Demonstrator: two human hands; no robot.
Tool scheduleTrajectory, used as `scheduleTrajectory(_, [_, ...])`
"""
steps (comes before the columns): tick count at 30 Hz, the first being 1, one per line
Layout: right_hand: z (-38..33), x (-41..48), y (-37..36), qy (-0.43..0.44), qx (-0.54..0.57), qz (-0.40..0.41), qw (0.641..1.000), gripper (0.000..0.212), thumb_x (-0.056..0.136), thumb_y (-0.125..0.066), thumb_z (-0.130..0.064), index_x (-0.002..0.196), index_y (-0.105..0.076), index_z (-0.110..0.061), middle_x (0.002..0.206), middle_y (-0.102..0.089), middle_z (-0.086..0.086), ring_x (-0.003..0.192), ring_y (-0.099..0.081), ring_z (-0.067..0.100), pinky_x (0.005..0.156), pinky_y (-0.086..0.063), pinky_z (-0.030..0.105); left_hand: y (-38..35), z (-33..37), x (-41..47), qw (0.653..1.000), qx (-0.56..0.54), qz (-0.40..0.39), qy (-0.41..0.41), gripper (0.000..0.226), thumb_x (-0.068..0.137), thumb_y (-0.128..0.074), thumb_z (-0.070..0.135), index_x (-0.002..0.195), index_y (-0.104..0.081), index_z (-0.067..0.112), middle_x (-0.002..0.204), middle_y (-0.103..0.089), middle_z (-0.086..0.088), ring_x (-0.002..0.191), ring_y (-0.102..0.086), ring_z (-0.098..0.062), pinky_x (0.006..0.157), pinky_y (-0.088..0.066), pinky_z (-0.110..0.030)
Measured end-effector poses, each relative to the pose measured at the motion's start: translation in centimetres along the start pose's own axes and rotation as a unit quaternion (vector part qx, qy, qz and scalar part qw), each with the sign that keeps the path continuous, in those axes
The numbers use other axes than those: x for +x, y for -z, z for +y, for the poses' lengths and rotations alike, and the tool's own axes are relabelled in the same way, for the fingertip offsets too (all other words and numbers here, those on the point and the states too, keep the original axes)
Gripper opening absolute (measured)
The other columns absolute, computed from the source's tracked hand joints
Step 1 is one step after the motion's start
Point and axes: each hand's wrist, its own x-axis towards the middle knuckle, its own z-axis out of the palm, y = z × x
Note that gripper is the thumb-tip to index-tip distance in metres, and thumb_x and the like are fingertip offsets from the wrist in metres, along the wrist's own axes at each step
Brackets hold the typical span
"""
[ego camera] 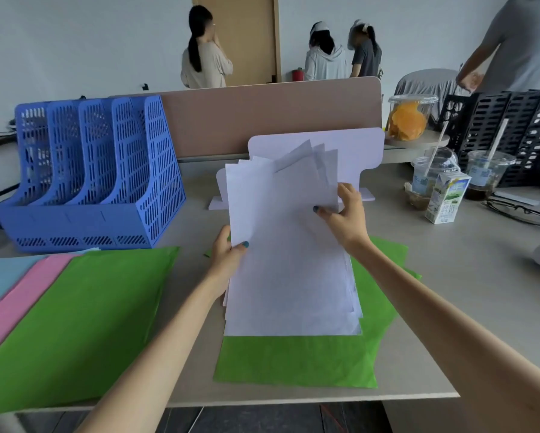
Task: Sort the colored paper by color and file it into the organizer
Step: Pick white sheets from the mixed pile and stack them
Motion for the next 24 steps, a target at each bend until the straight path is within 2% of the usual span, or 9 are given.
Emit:
scheduleTrajectory(2, [-0.7,0.3,-0.2,-0.042,0.084,-0.026,0.995,0.022,0.074,-0.066,0.0,0.095,-0.062,-0.006,0.089,-0.065,0.001,0.081,-0.058,0.013,0.07,-0.05,0.027,0.0,-0.1,0.2,1.0,0.001,0.013,0.002,0.034,0.089,-0.051,-0.004,0.115,-0.055,0.018,0.108,-0.066,0.003,0.095,-0.063,-0.012,0.083,-0.051,-0.032])
scheduleTrajectory(3, [-0.9,0.3,-0.2,-0.051,0.088,-0.033,0.994,0.019,0.074,-0.066,-0.001,0.092,-0.062,-0.005,0.083,-0.065,0.001,0.076,-0.058,0.013,0.066,-0.049,0.027,0.1,-0.1,0.3,1.0,0.003,0.019,0.004,0.034,0.089,-0.051,-0.005,0.115,-0.055,0.017,0.107,-0.066,0.003,0.094,-0.063,-0.012,0.081,-0.051,-0.031])
scheduleTrajectory(6, [-0.4,-0.8,-0.3,-0.127,0.123,-0.075,0.981,0.016,0.076,-0.069,-0.001,0.09,-0.065,-0.007,0.081,-0.065,0.004,0.072,-0.059,0.014,0.066,-0.049,0.029,0.1,0.0,0.3,0.999,0.008,0.035,0.013,0.034,0.089,-0.05,-0.004,0.116,-0.055,0.016,0.104,-0.064,0.004,0.09,-0.061,-0.008,0.069,-0.048,-0.023])
scheduleTrajectory(9, [0.4,-2.8,-0.2,-0.209,0.138,-0.139,0.958,0.016,0.069,-0.07,-0.003,0.084,-0.065,-0.006,0.074,-0.061,0.006,0.065,-0.057,0.015,0.059,-0.047,0.026,0.1,-0.1,0.2,0.999,0.005,0.037,0.018,0.033,0.088,-0.051,-0.002,0.116,-0.056,0.014,0.108,-0.064,0.001,0.094,-0.06,-0.014,0.067,-0.045,-0.022])
scheduleTrajectory(11, [0.6,-3.6,0.1,-0.214,0.145,-0.136,0.956,0.016,0.063,-0.061,-0.007,0.078,-0.065,-0.005,0.07,-0.058,0.005,0.061,-0.056,0.014,0.054,-0.047,0.024,0.0,-0.1,0.3,0.999,0.0,0.027,0.017,0.032,0.086,-0.055,-0.001,0.114,-0.057,0.014,0.109,-0.066,-0.001,0.098,-0.062,-0.019,0.073,-0.05,-0.027])
scheduleTrajectory(13, [0.5,-3.7,0.7,-0.227,0.173,-0.113,0.952,0.011,0.068,-0.061,-0.002,0.076,-0.067,-0.005,0.069,-0.063,0.003,0.061,-0.061,0.013,0.055,-0.051,0.025,0.0,0.3,0.2,0.999,-0.027,0.017,0.017,0.028,0.086,-0.061,0.006,0.113,-0.06,0.015,0.108,-0.068,-0.002,0.099,-0.065,-0.021,0.08,-0.054,-0.034])
scheduleTrajectory(17, [-0.6,-3.0,1.7,-0.231,0.188,-0.102,0.949,0.016,0.078,-0.059,0.007,0.082,-0.068,-0.005,0.075,-0.067,0.005,0.068,-0.064,0.016,0.064,-0.055,0.03,0.2,2.1,0.1,0.998,-0.068,0.004,-0.002,0.025,0.089,-0.064,0.019,0.112,-0.059,0.01,0.109,-0.069,-0.005,0.101,-0.066,-0.022,0.079,-0.054,-0.031])
scheduleTrajectory(21, [-2.4,-2.4,2.4,-0.209,0.197,-0.098,0.953,0.016,0.08,-0.06,0.006,0.08,-0.069,-0.008,0.078,-0.068,0.006,0.071,-0.065,0.018,0.072,-0.056,0.036,0.4,4.9,-0.3,0.995,-0.087,-0.014,-0.037,0.022,0.094,-0.058,0.017,0.116,-0.06,0.016,0.114,-0.068,0.001,0.103,-0.065,-0.015,0.084,-0.052,-0.03])
scheduleTrajectory(24, [-4.3,-2.0,2.7,-0.183,0.193,-0.074,0.961,0.019,0.082,-0.059,0.004,0.074,-0.065,-0.012,0.072,-0.064,0.002,0.067,-0.06,0.016,0.064,-0.053,0.029,0.4,7.1,-1.0,0.994,-0.081,-0.011,-0.072,0.02,0.096,-0.051,0.01,0.114,-0.059,0.017,0.114,-0.066,0.001,0.101,-0.063,-0.011,0.084,-0.051,-0.023])
